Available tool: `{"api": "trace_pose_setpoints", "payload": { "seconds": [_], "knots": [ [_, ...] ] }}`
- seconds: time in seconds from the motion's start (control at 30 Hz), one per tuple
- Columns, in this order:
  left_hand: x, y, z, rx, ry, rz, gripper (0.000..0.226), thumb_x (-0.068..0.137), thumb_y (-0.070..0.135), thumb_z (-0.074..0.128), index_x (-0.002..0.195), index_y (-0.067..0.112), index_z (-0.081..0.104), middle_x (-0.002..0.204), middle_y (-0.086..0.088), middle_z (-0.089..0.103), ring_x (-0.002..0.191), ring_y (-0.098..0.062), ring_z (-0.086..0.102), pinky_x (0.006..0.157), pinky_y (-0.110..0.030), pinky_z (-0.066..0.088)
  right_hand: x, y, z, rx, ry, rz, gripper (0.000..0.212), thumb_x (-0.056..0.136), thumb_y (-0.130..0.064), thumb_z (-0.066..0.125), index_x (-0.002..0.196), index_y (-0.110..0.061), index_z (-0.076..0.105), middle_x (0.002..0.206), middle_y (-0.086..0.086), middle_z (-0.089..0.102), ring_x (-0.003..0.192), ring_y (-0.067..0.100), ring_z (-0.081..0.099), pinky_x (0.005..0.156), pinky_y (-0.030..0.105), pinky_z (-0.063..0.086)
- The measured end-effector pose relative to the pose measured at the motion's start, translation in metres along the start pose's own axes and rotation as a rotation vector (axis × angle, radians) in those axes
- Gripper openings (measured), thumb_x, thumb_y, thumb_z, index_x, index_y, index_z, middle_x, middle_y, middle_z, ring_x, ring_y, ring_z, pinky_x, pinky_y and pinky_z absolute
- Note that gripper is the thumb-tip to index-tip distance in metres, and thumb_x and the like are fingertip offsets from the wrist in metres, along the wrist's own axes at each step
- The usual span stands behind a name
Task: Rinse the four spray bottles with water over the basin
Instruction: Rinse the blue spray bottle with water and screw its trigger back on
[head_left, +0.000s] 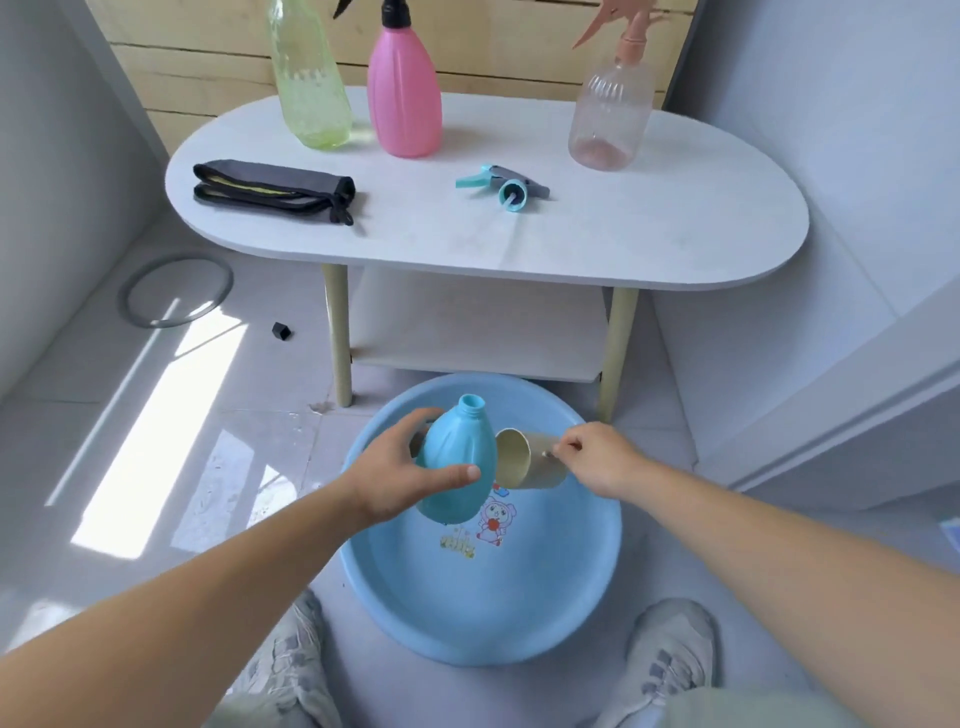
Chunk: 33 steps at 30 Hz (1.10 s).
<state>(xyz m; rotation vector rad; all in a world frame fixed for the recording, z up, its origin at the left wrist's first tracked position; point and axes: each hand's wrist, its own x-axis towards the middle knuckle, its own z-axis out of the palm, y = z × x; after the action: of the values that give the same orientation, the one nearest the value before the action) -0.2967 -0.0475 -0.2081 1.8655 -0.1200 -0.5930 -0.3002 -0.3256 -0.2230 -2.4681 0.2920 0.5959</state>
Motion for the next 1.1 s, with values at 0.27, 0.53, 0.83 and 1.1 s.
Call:
{"api": "trace_pose_setpoints", "payload": {
  "seconds": [0.27,0.53,0.83,1.1],
  "knots": [
    [0.007,-0.055,0.014,0.008,-0.021,-0.144,0.095,0.052,0.058,0.092,0.136,0.036,0.055,0.122,0.005,0.07,0.113,-0.015,0.069,0.098,-0.044,0.059,0.015,0.022,0.054,-0.246,-0.032,-0.078,0.028,0.1,-0.034,0.049,0.1,-0.016,0.071,0.111,0.01,0.058,0.101,0.031,0.06,0.088,0.036,0.049],
    [0.01,-0.072,0.023,-0.019,-0.025,-0.192,0.093,0.051,0.06,0.093,0.133,0.037,0.055,0.121,0.005,0.07,0.112,-0.016,0.069,0.096,-0.042,0.06,0.024,0.024,0.067,-0.391,-0.063,-0.061,0.041,0.101,-0.032,0.044,0.062,-0.021,0.047,0.087,0.008,0.058,0.088,0.032,0.052,0.07,0.033,0.038],
    [0.011,-0.074,0.023,-0.038,-0.017,-0.205,0.091,0.051,0.06,0.093,0.132,0.039,0.056,0.12,0.006,0.071,0.111,-0.016,0.069,0.094,-0.04,0.061,0.024,0.024,0.068,-0.357,-0.075,-0.039,0.046,0.102,-0.032,0.044,0.057,-0.025,0.041,0.081,0.005,0.055,0.085,0.031,0.053,0.071,0.034,0.041],
    [0.011,-0.068,0.022,-0.045,0.003,-0.187,0.093,0.051,0.06,0.092,0.133,0.038,0.055,0.121,0.004,0.069,0.112,-0.016,0.069,0.096,-0.042,0.06,0.026,0.025,0.072,-0.212,-0.094,0.039,0.042,0.101,-0.034,0.048,0.061,-0.023,0.045,0.069,0.0,0.051,0.071,0.026,0.05,0.061,0.031,0.038]
  ]
}}
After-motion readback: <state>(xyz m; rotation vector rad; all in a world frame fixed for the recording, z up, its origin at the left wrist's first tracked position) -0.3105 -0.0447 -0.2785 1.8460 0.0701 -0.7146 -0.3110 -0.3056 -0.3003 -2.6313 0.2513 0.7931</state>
